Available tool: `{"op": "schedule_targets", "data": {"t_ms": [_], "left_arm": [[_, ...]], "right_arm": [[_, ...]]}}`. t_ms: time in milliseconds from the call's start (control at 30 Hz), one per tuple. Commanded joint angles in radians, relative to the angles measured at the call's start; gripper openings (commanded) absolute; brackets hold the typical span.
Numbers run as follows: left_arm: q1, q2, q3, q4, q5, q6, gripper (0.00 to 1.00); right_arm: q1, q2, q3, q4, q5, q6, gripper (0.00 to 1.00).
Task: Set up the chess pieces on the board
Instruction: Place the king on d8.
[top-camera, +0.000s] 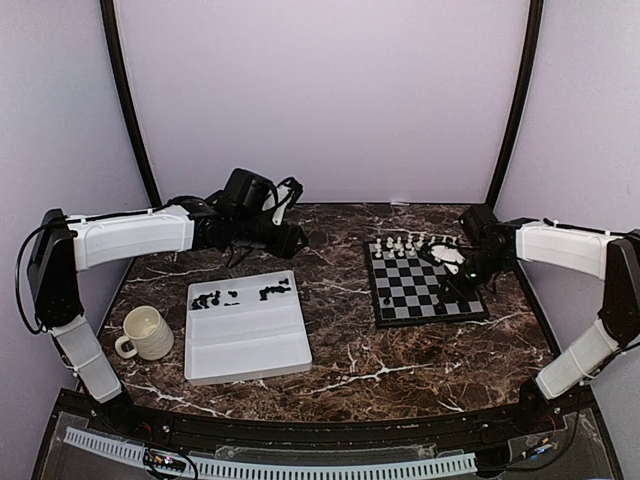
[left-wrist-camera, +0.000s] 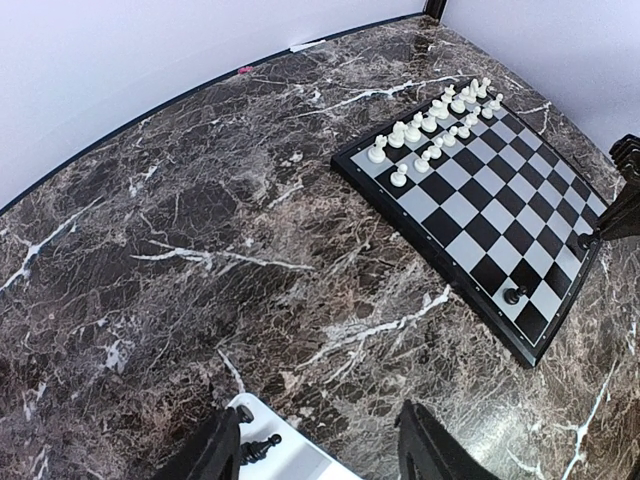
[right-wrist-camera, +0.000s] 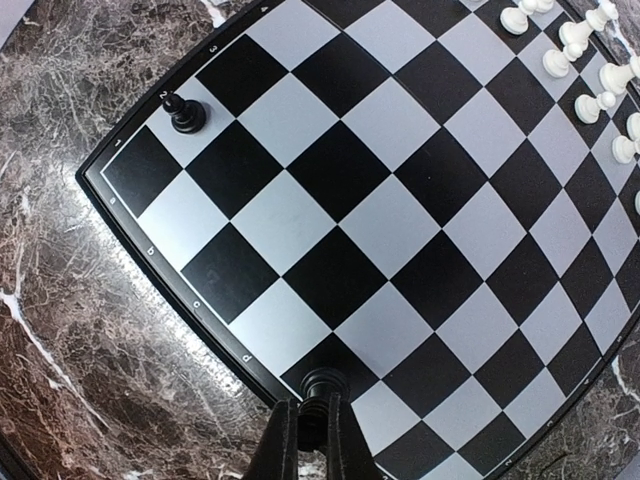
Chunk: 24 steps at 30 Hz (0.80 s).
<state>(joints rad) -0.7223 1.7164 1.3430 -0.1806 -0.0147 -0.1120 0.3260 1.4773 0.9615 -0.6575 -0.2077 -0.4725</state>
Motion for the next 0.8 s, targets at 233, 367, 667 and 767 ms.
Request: {"op": "schedule_targets", "data": {"t_ms": [233, 367, 667, 767], "left_arm": [[0.002, -0.027, 0.030, -0.019, 0.012, 0.013, 0.56], [0.002, -0.025, 0.030, -0.020, 0.012, 0.014, 0.56], [0.002, -0.023, 0.030, -0.023, 0.013, 0.011, 0.55], [0.002, -0.021, 0.031, -0.024, 0.013, 0.011, 0.55]], "right_arm": [[-0.012, 0.018, -0.024, 0.029, 0.000, 0.013, 0.03], [-0.013, 0.028, -0.019, 0.034, -0.002, 0.014, 0.04], [-0.014, 0.042, -0.013, 0.039, -0.006, 0.022, 0.19], [-0.014, 0.035, -0.011, 0.036, -0.004, 0.025, 0.26]]}}
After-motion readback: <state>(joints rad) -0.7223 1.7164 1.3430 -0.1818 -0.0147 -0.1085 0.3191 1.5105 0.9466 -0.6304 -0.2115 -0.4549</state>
